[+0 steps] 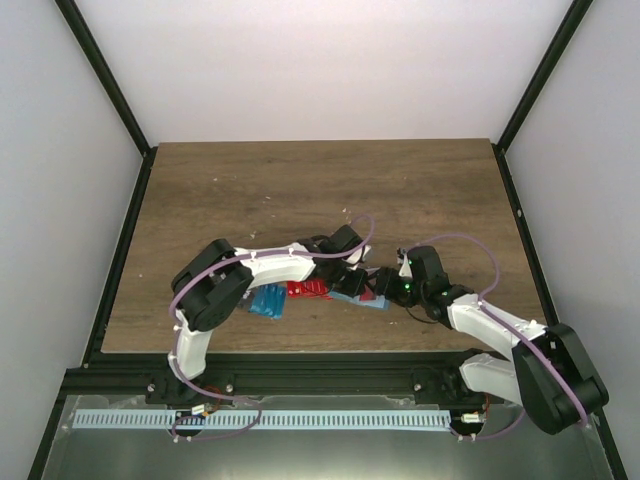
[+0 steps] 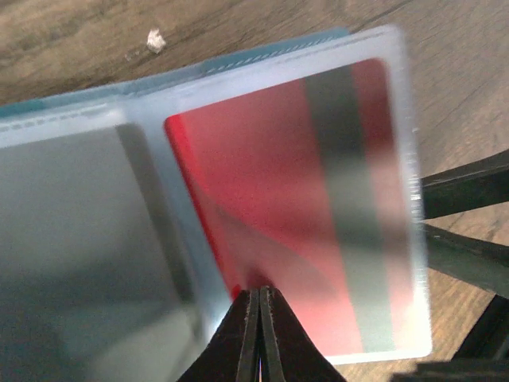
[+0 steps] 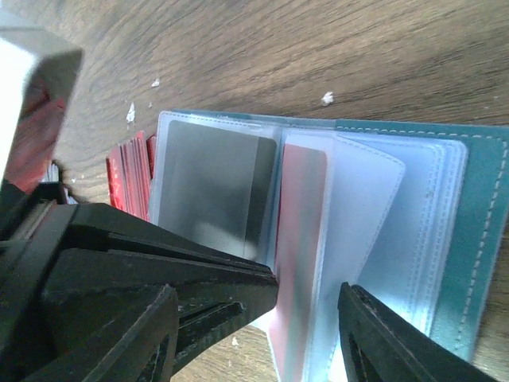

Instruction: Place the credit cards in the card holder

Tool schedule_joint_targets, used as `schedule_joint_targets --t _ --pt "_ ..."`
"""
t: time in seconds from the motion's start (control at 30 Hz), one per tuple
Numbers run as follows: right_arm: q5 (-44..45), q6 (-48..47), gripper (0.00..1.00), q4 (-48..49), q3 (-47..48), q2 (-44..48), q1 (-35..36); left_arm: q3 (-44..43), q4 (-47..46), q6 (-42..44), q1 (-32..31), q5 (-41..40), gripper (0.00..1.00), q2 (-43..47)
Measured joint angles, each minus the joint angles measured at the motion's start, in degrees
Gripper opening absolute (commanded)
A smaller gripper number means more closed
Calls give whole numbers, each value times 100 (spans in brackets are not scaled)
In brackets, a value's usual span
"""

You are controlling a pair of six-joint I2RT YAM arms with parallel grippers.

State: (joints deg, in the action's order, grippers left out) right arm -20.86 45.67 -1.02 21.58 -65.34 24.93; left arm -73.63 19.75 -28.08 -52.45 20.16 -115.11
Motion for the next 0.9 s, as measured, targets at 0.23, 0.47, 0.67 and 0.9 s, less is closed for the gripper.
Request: schedule_joint_targets --t 0.23,0.47,0.67,0.9 --pt "-179 4 57 68 2 -68 0 13 140 -24 11 -210 4 494" --pt "-365 33 56 221 15 -304 2 170 216 -44 33 -420 4 935" --pt "-527 74 56 361 118 -463 2 398 164 -44 50 -455 4 1346" --pt "-595 179 56 505 485 -859 166 811 85 -42 238 -511 4 1762"
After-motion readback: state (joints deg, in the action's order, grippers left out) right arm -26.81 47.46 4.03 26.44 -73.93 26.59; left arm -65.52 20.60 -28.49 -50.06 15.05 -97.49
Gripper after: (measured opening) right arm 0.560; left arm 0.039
